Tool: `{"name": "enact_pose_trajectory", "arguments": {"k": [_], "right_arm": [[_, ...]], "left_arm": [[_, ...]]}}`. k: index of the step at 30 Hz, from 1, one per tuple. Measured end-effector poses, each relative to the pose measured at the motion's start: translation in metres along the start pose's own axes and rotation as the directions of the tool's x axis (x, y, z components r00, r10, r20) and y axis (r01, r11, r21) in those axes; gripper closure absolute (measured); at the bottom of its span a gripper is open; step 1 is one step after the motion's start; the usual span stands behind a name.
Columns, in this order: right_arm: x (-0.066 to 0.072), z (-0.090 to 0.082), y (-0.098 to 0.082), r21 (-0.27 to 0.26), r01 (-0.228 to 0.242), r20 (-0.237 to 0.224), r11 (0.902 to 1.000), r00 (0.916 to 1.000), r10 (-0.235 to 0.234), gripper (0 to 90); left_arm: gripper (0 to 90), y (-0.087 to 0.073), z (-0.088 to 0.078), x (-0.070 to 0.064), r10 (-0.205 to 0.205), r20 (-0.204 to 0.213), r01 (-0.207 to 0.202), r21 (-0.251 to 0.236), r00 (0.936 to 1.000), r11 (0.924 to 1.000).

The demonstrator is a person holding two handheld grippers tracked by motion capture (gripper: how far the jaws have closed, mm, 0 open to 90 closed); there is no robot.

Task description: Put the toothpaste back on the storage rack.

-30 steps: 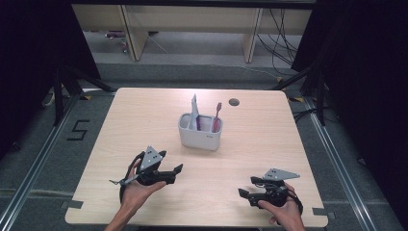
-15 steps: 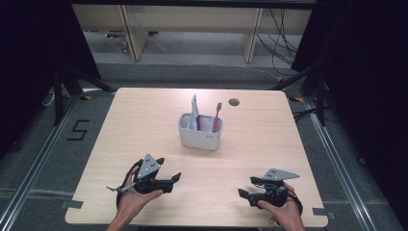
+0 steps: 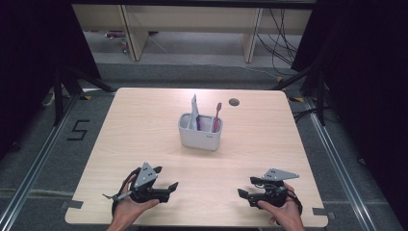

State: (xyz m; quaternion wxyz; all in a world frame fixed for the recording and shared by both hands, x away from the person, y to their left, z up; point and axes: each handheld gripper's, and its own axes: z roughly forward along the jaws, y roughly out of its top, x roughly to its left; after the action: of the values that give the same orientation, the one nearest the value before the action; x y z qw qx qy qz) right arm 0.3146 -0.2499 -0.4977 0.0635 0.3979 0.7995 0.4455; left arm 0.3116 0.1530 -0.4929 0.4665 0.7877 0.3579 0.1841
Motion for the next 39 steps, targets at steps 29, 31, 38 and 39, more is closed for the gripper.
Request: {"name": "enact_pose_trajectory", "arguments": {"k": [29,31,38,39], "right_arm": [[0.003,-0.001,0.0,0.017,-0.019,0.01,0.9997,0.9998,0.019,26.2],[0.003,-0.001,0.0,0.018,-0.02,0.01,0.9996,0.9998,0.02,26.2],[0.004,0.0,0.0,0.014,-0.015,0.012,0.9998,0.9998,0.015,26.2],[0.004,-0.001,0.0,0.017,-0.016,0.005,0.9997,0.9999,0.016,26.2]], "left_arm": [[18.6,-0.026,-0.02,-0.019,0.038,0.037,-0.04,0.059,0.9986,0.9974],[18.6,-0.027,-0.021,-0.021,0.034,0.038,-0.036,0.053,0.9987,0.9979],[18.6,-0.034,-0.028,-0.027,0.081,0.023,-0.083,0.114,0.9965,0.99],[18.6,-0.035,-0.028,-0.029,0.067,0.015,-0.068,0.1,0.9976,0.9927]]}}
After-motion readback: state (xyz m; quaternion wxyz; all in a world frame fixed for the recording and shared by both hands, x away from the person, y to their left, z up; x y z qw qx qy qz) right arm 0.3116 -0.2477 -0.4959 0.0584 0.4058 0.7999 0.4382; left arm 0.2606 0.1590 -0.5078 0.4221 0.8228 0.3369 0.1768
